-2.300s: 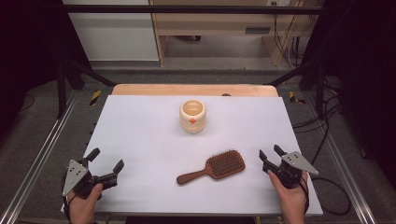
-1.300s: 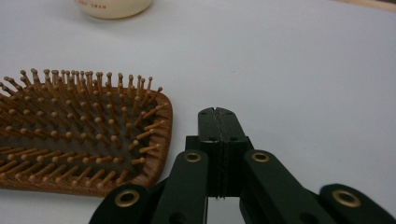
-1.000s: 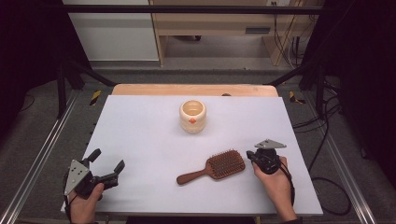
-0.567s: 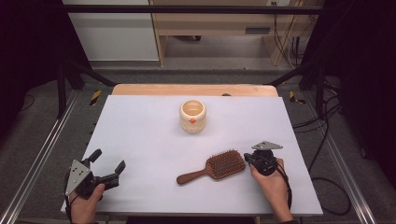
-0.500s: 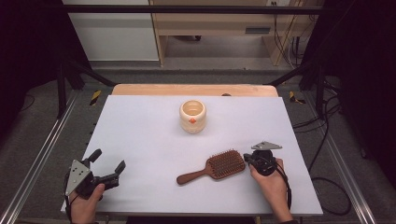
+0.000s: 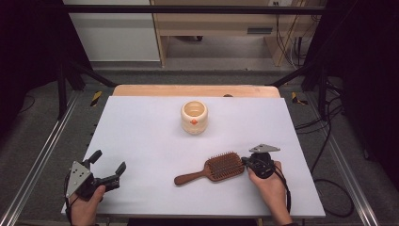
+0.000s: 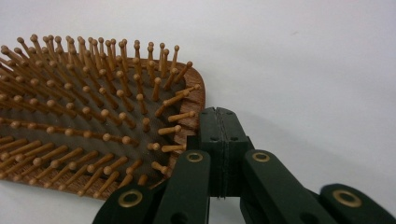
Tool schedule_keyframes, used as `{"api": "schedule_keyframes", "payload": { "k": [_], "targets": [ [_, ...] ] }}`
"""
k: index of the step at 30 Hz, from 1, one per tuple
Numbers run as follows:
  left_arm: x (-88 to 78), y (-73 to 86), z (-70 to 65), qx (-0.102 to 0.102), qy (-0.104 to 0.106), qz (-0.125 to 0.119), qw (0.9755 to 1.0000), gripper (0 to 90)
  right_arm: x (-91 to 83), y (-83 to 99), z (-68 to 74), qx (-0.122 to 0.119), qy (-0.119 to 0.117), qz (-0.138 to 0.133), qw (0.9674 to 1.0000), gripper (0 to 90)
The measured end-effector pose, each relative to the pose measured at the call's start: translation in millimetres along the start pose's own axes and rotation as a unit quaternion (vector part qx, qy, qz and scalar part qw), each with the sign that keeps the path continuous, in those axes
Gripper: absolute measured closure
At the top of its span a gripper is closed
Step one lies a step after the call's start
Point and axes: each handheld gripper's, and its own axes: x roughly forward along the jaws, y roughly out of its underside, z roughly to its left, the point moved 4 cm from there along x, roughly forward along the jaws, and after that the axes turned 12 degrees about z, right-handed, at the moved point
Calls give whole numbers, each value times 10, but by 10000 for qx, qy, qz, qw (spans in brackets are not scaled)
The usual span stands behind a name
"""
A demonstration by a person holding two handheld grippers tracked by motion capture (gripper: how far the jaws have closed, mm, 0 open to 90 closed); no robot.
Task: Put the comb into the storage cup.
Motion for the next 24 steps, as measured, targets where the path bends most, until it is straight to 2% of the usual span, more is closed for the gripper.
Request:
{"api": "schedule_keyframes", "payload": {
  "k": [4,14,24],
  "targets": [
    [-2,0,-3,1,13,0,10000,25,18,-24,87,-85,-17,31,10000,900],
    [2,-3,-17,19,37,0,10000,24,123,-149,422,-302,-108,50,9995,900],
    [-1,3,-12,12,9,16,10000,25,178,-201,634,-413,-185,31,9990,900]
  ]
}}
